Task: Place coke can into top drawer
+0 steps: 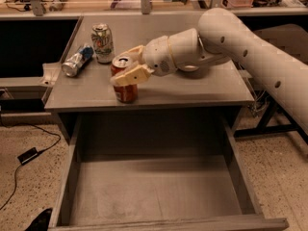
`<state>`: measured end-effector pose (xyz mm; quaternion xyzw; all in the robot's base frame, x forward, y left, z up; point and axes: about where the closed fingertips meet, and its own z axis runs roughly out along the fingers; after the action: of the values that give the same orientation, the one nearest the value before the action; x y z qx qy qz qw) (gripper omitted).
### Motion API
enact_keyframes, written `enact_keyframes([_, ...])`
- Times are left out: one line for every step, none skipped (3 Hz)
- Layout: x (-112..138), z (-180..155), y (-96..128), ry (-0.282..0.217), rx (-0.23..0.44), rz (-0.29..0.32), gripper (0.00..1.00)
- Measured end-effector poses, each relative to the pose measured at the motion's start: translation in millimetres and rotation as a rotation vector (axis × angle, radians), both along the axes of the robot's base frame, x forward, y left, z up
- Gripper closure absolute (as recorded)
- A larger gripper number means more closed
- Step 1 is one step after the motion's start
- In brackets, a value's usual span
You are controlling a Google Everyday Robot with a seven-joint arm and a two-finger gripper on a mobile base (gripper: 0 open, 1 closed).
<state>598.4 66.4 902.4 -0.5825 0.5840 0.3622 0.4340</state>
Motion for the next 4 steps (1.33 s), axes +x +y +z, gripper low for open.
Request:
enact_keyframes([-12,6,14,-0.01,0.037,0.088,0.73])
enact_keyframes([-54,24,20,-0.06,0.073,0.244,0.95])
enact_keyframes([-98,26,2,-0.102,0.027,0.309,1.0])
enact_keyframes([-135,-17,-31,-0.036,-0.092,0.269,1.0])
